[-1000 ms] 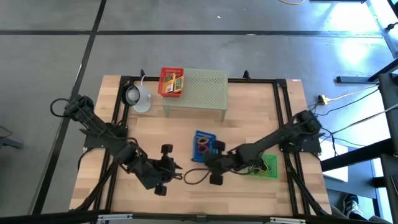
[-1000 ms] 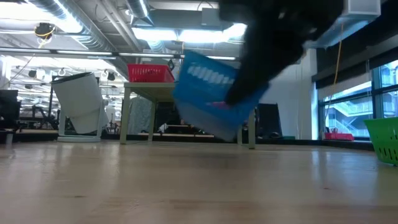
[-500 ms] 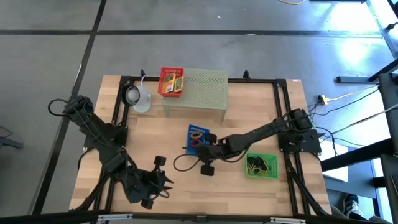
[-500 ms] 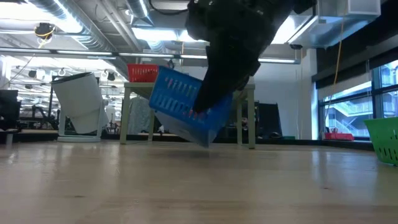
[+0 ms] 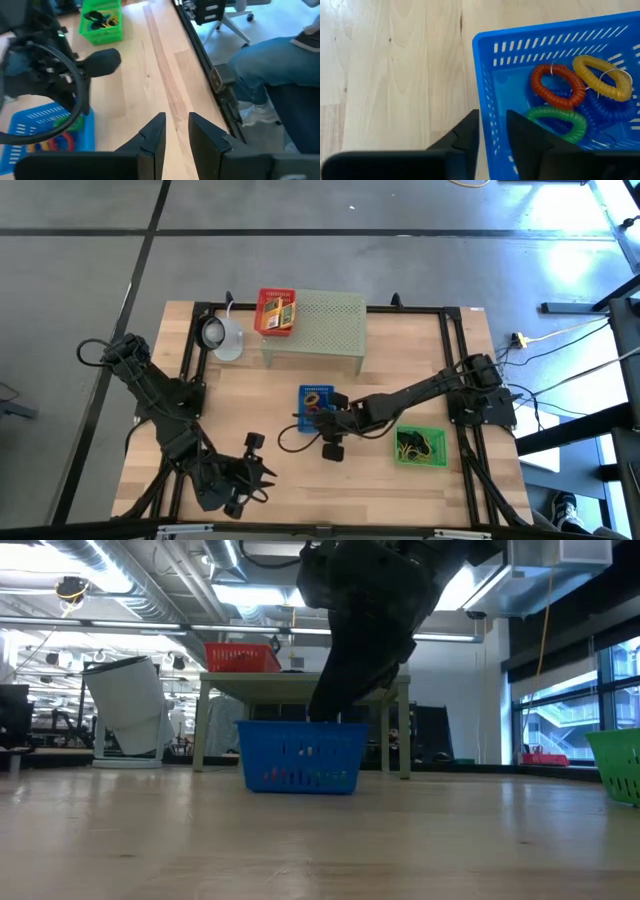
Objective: Pick & Place Office Desk Supplies
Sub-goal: Put the blue bin on the shelf
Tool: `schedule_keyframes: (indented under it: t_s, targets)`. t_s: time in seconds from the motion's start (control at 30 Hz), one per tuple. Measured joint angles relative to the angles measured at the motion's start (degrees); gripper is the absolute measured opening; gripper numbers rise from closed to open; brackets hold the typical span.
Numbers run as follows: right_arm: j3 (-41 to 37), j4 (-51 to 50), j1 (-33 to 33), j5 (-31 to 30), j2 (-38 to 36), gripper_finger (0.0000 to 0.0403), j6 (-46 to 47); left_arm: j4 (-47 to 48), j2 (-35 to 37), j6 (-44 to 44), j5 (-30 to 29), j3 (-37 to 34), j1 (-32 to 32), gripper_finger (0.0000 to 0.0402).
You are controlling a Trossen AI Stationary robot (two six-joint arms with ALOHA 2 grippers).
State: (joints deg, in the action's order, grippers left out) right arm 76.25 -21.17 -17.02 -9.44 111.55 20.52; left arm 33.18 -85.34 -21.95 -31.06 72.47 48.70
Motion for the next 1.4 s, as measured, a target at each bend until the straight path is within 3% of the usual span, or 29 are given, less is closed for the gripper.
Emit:
schedule_keyframes:
  t_s: [0.17, 0.27, 0.47, 0.7, 0.83, 0.97, 1.17, 1.4]
  targets:
    - [0.0, -1.0, 0.0, 4.9, -1.7, 0.0131, 0.1, 0.2, 0.0, 0.0, -5.9, 0.0, -0.6, 0.0075]
    - [0.0, -2.8, -0.3, 6.5, -3.9, 0.0142, 1.4, 0.4, -0.2, 0.1, -6.5, 0.0, -1.3, 0.0075]
    - [0.0, -13.4, -2.1, 5.4, -9.8, 0.0138, 1.0, 0.5, -3.4, 0.2, -5.9, 0.0, -3.8, 0.0088]
    - [0.0, -23.7, -7.2, 5.4, -14.7, 0.012, -1.5, 0.4, -8.6, 0.2, -5.7, 0.0, -9.4, 0.0137]
    - [0.0, -24.6, -10.6, 5.2, -15.7, 0.011, -0.4, -0.4, -11.3, 0.0, -2.0, 0.0, -14.5, 0.0167]
    - [0.0, -24.6, -14.3, 0.6, -15.7, 0.0103, -0.3, -1.3, -14.3, 0.1, 3.0, 0.0, -19.7, 0.0185]
    - [0.0, -24.8, -17.7, -2.1, -15.7, 0.0098, 1.0, -2.2, -19.2, 2.1, 8.5, 0.0, -25.4, 0.0191]
    - [0.0, -24.7, -19.9, -2.1, -15.7, 0.0098, 1.5, -2.1, -22.7, 2.8, 9.8, 0.0, -28.3, 0.0192]
